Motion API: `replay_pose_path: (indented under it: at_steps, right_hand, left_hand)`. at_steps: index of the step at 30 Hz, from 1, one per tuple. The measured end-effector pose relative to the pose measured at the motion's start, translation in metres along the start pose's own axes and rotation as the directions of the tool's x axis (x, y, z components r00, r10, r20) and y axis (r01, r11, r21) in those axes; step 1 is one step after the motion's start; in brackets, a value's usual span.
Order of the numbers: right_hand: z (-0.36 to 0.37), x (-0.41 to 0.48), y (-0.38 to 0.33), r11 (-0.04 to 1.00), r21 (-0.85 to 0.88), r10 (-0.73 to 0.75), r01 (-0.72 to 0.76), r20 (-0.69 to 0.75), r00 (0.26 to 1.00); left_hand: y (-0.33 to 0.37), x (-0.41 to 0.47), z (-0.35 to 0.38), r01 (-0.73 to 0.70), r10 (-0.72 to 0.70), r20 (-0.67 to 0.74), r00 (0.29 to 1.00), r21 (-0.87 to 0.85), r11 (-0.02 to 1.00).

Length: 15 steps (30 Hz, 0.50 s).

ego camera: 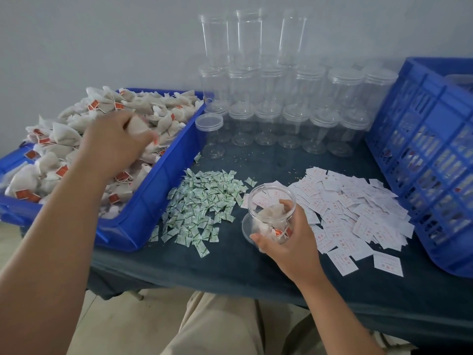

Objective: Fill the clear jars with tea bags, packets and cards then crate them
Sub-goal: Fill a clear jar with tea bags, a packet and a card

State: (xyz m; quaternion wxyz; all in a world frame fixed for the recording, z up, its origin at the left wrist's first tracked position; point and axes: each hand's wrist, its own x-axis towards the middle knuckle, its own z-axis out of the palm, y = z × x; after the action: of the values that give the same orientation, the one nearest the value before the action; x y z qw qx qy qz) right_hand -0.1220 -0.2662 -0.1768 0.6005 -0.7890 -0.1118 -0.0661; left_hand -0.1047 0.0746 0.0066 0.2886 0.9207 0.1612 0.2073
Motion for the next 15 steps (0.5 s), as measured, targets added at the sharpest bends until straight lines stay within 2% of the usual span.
replay_pose_path:
  at_steps: [3, 6, 9, 11, 13, 15]
  right_hand:
    - [0.000, 0.000, -0.001, 1.000, 0.002, -0.002, 0.002, 0.006, 1.000]
    - [-0.001, -0.001, -0.001, 1.000, 0.014, -0.008, 0.008, 0.004, 1.000]
    - [-0.001, -0.003, -0.004, 0.999, 0.036, -0.011, 0.012, -0.014, 1.000]
    - [-0.001, -0.003, -0.008, 0.999, 0.039, -0.023, 0.024, -0.037, 0.999]
    - [-0.002, -0.002, -0.010, 0.999, 0.038, -0.030, 0.032, -0.042, 0.999]
    - [-0.002, -0.002, -0.010, 0.999, 0.032, -0.040, 0.041, -0.039, 0.998]
  left_hand:
    - [0.059, -0.031, 0.007, -0.155, 0.192, 0.161, 0.968, -0.216, 0.964]
    - [0.105, -0.063, 0.044, -0.264, 0.350, 0.281, 0.894, -0.303, 0.916]
    - [0.127, -0.087, 0.092, -0.445, 0.449, 0.431, 0.783, -0.116, 0.888]
    - [0.129, -0.091, 0.111, -0.585, 0.492, 0.529, 0.691, 0.010, 0.811]
    - [0.126, -0.087, 0.118, -0.667, 0.504, 0.608, 0.614, 0.058, 0.743]
    - [0.122, -0.082, 0.119, -0.698, 0.521, 0.647, 0.557, 0.024, 0.716]
